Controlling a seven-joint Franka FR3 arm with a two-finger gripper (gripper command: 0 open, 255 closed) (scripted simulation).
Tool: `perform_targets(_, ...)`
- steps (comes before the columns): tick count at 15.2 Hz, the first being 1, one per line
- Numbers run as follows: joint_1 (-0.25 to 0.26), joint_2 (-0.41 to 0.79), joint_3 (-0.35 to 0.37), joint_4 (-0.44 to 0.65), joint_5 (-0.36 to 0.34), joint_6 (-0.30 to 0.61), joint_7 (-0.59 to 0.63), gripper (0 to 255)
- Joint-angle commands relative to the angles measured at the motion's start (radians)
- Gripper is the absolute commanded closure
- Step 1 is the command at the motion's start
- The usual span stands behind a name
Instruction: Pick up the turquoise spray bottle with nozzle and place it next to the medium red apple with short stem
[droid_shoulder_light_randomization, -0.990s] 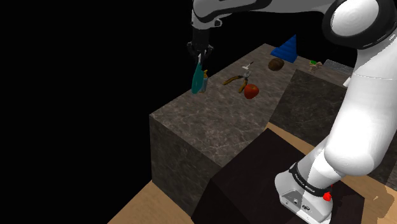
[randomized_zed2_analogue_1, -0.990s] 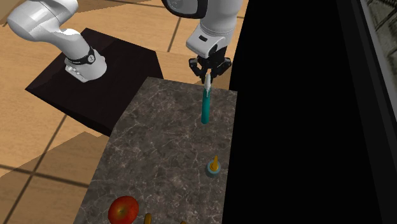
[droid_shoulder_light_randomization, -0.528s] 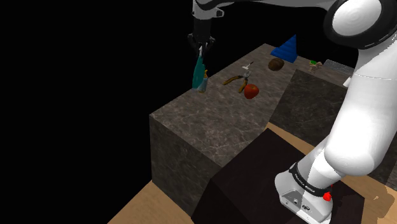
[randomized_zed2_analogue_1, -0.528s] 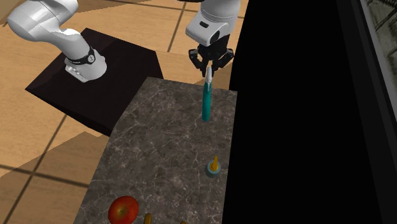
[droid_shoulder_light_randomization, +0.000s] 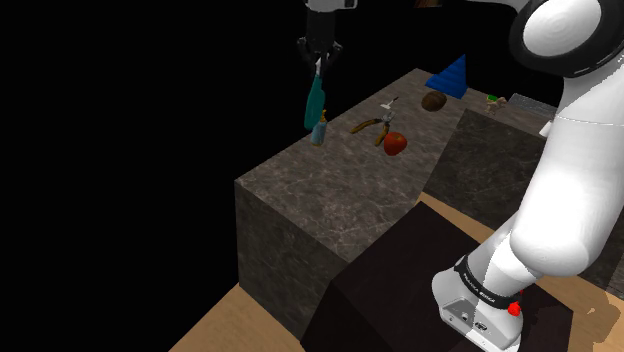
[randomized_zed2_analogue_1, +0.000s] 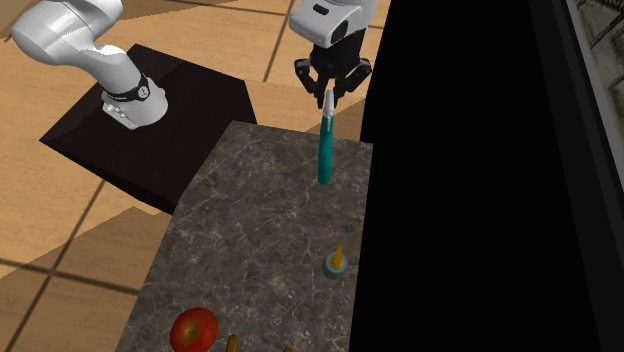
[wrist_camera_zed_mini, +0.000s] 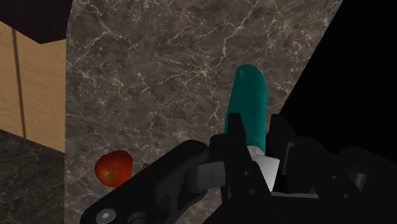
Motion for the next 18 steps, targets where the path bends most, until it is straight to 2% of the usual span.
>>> perform_targets(1, 0.002, 0.006, 0.000, 0.039, 0.000, -0.032, -0.005, 255)
perform_targets(9, 0.013, 0.037, 0.000, 0.194, -0.005, -0.157, -0.017, 255)
perform_targets(17, 0.033, 0.105, -0.003, 0.409, -0.017, -0.302, -0.032, 255)
perform_targets(18, 0.013, 0.082, -0.007, 0.362, -0.012, -0.276, -0.049, 255)
